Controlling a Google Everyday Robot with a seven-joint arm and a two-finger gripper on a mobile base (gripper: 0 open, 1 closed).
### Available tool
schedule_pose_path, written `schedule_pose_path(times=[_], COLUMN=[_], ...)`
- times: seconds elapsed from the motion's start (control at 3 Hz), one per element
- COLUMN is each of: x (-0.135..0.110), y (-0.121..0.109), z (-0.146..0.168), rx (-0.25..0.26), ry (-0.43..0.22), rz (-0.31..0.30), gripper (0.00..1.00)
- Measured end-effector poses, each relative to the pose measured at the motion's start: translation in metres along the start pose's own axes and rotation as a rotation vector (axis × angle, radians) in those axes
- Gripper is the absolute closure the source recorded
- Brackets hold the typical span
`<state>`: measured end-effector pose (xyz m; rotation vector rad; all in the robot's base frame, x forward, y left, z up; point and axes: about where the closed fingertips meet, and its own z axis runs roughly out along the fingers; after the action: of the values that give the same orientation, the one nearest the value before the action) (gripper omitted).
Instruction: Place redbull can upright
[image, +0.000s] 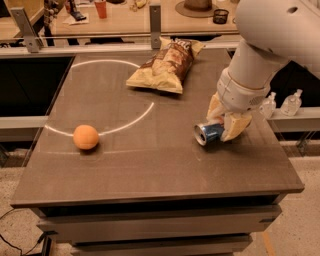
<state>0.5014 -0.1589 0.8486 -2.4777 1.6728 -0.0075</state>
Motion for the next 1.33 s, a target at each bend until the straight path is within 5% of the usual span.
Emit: schedule_pose_path(times=[0.33,0.67,1.33], x=[0.008,0.027,0.055], y=[-0.007,-0.013,-0.022], z=[-0.039,-0.076,-0.095], rx=[0.089,0.205,0.386], ry=[-0.032,-0.167,-0.648], rz=[0.152,0.324,0.54], gripper=[1.0,1.0,1.0])
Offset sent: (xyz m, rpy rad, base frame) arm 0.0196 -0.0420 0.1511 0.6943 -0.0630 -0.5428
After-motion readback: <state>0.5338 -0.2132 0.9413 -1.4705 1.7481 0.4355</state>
